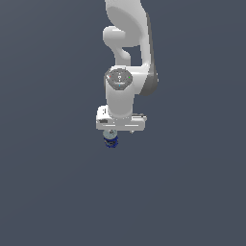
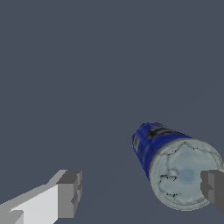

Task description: Pick up the object and move it to a goal position.

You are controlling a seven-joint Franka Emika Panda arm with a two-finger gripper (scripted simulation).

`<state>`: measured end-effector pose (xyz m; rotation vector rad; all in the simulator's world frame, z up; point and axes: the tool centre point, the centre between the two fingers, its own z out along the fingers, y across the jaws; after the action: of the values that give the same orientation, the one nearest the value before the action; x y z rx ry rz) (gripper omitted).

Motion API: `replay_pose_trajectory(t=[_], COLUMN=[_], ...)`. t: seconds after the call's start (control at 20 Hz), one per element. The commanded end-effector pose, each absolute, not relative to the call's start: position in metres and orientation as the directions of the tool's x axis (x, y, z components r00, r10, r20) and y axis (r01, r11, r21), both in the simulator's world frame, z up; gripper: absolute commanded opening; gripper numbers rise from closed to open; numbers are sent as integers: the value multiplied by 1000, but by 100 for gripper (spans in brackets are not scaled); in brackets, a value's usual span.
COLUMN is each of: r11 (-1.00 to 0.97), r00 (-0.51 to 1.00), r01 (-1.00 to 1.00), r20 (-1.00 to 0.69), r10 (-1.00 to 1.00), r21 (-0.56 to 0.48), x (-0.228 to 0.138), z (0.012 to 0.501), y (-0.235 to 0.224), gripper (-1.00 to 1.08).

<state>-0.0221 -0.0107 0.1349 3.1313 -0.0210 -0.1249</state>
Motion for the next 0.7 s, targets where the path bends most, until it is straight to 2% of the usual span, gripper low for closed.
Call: replay_pose_trajectory(t=[0.0,0.65], r11=[-1000,-1000], r00=[997,998], r01=[-13,-30], r20=[-80,-52], r10=[-14,-31], r21=[8,8], x=[-22,-14], z=[135,156], y=[-11,-33], gripper=[100,100])
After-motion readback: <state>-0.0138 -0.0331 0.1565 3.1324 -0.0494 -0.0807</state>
